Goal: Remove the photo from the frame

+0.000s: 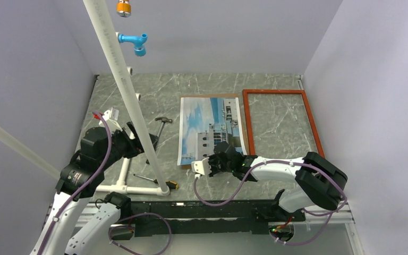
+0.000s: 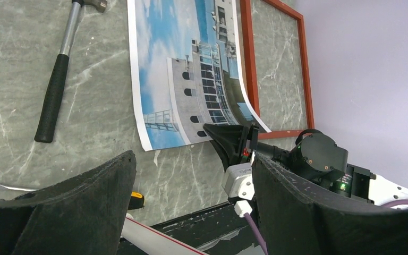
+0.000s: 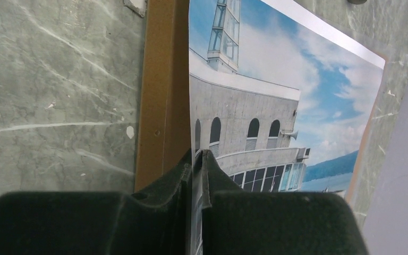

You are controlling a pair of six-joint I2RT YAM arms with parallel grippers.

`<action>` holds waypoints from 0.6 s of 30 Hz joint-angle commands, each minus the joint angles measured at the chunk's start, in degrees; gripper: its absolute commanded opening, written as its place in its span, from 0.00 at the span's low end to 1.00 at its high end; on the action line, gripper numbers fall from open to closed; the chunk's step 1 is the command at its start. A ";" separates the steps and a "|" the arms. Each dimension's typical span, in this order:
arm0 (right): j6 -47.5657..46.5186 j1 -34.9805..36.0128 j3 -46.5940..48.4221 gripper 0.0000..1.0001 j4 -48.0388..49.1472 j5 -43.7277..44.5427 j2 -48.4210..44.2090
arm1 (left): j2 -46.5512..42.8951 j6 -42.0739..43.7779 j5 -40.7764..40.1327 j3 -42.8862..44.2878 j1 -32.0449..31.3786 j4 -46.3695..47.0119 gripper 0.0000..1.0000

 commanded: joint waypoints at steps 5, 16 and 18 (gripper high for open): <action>2.40 1.26 -0.42 0.28 -0.74 4.95 -3.05 | -0.85 0.33 0.57 0.03 0.05 1.22 0.83; 16.68 11.49 2.75 1.00 -14.58 15.54 -20.37 | -0.71 0.76 0.28 -0.76 0.01 1.90 0.84; 21.77 11.50 3.97 1.00 -15.83 16.39 -24.31 | -0.34 0.92 0.26 -0.88 0.07 1.81 0.83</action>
